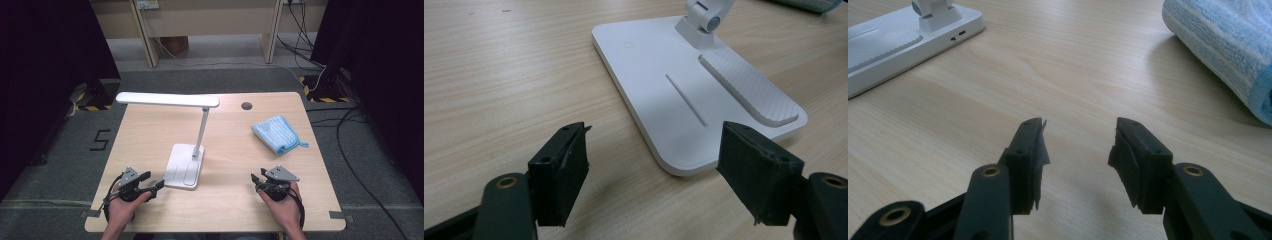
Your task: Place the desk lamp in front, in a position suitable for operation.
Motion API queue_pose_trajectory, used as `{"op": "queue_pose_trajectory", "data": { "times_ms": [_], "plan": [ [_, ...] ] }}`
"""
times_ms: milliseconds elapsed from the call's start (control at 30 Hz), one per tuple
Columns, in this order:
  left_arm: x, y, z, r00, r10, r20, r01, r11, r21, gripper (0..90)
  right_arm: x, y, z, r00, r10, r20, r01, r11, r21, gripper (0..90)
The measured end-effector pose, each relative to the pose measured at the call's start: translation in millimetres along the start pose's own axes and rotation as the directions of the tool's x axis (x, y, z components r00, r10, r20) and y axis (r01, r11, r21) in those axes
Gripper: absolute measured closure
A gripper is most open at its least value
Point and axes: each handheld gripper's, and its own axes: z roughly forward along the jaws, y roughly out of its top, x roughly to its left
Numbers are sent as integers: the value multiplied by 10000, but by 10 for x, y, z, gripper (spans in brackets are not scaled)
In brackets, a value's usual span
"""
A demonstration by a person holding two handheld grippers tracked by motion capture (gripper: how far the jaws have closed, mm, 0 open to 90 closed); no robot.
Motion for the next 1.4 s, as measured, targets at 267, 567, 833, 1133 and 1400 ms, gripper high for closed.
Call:
{"op": "queue_pose_trajectory", "data": {
  "times_ms": [267,567,833,1133,1400],
  "plan": [
    [-64,10,33,9991,174,395,-175,9998,22,341,-16,32,0,10000,59,-8,-59,10000,-22,561],
    [-178,89,155,9995,257,167,-265,9983,522,417,413,213,247,9760,-747,-2046,850,9955,420,685],
    [-51,140,166,9997,124,-219,-108,9973,725,706,943,387,600,9339,-1875,-3045,2223,9713,839,827],
    [11,146,221,9992,-70,-404,113,9943,1058,754,1072,434,720,9254,-1838,-3316,2287,9682,1016,838],
    [34,203,266,9992,-246,-301,270,9964,800,563,1185,431,777,9138,-1762,-3660,2290,9677,1058,604]
  ]
}}
